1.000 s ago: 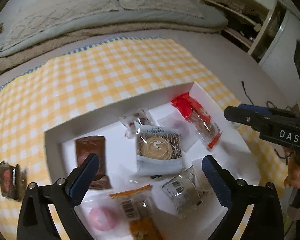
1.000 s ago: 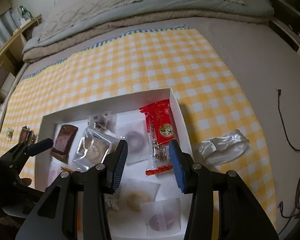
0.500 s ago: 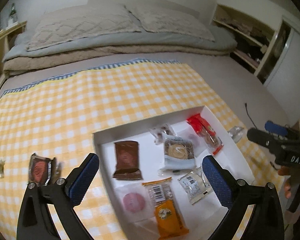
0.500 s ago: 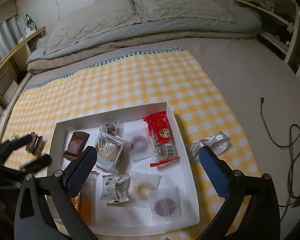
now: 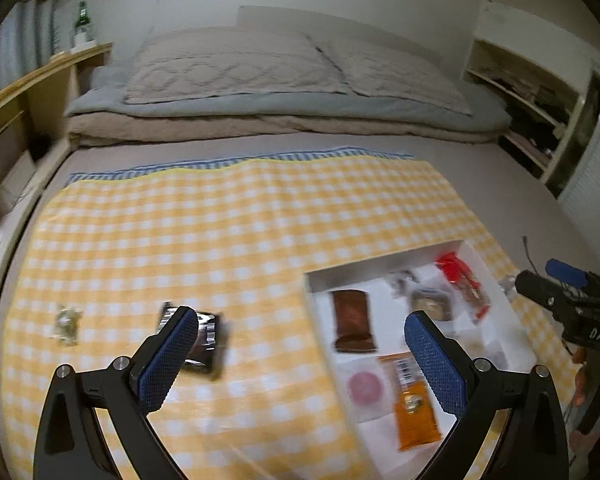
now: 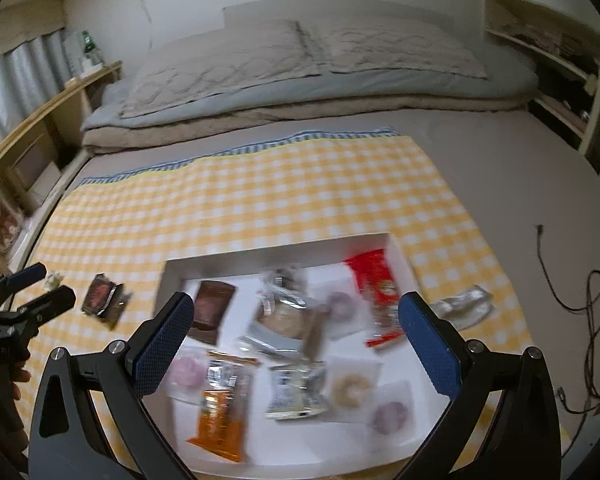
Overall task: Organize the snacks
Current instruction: 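Move both open tools back over the green-dotted candy and dark cake packet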
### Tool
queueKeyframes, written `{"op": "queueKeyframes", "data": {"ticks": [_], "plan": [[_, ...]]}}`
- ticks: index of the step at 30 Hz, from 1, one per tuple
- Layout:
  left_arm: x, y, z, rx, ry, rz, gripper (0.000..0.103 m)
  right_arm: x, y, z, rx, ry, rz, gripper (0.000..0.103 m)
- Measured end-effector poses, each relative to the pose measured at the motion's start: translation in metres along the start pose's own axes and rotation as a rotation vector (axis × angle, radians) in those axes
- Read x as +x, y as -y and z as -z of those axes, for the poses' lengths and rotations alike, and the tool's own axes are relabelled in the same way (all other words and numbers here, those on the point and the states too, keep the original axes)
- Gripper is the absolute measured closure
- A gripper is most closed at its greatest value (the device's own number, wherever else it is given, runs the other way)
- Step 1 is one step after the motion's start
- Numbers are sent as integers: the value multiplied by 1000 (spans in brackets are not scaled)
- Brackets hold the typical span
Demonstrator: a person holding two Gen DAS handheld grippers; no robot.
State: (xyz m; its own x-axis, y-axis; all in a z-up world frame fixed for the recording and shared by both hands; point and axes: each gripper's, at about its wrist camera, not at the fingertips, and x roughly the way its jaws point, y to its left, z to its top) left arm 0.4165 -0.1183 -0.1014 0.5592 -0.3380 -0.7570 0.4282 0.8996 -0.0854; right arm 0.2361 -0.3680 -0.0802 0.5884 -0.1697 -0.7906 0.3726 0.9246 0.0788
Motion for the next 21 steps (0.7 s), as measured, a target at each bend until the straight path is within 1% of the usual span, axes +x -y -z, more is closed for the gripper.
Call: {"op": "queueKeyframes", "data": {"ticks": [9, 13, 16, 18, 21], "plan": [[-40, -70, 12, -101, 22, -76, 0, 20, -71, 1, -81, -18, -78, 0], [-57, -103, 22, -117, 22, -144, 0, 28, -104, 4, -118, -22, -117, 0], [-62, -122, 31, -132, 9, -184, 0, 36, -128, 6, -145, -32, -149, 0], [-62, -137, 37, -141, -9, -223, 0, 44, -144, 8, -165, -46, -169, 0], [-54, -154, 39, -152, -29, -271, 0, 59, -165, 10, -180, -66, -189, 0]]}}
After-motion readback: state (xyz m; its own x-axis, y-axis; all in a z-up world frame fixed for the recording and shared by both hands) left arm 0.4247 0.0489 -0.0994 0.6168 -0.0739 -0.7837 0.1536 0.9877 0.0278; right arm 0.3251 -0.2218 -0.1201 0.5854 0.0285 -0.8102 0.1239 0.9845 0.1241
